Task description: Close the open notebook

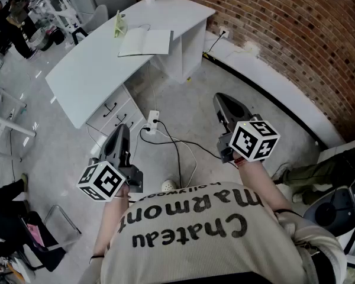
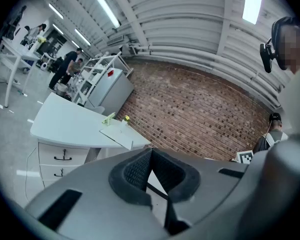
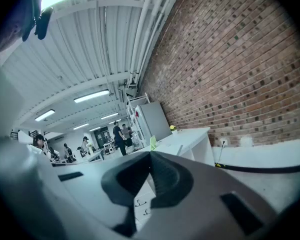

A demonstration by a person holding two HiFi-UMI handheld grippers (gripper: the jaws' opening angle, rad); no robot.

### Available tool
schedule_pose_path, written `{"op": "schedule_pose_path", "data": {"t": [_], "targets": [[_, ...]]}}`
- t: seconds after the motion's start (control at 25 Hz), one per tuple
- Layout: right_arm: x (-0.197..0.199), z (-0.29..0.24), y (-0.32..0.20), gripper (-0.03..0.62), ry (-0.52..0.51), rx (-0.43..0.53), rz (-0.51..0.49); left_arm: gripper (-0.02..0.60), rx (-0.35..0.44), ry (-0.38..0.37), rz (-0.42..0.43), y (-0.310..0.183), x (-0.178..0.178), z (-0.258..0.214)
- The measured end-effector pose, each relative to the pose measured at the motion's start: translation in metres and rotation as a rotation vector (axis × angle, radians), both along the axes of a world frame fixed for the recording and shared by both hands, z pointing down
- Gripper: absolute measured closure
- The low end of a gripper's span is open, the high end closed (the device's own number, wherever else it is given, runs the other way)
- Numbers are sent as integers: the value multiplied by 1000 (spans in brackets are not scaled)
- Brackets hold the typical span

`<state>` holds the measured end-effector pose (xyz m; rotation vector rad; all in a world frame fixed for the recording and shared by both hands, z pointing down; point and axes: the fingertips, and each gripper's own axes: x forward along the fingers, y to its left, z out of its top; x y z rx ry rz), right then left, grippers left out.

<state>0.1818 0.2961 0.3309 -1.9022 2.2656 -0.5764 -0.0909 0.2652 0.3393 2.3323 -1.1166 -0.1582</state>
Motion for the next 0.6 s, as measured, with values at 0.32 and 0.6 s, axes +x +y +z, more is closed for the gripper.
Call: {"op": "schedule_pose_path", "data": {"t": [0.32, 0.6], "targets": [[-36, 1, -35, 591, -22, 12, 23, 580, 27, 11, 39, -47, -32, -5], [-57, 28, -48, 591, -104, -25, 63, 580, -10, -1, 108, -64, -44, 17]]}}
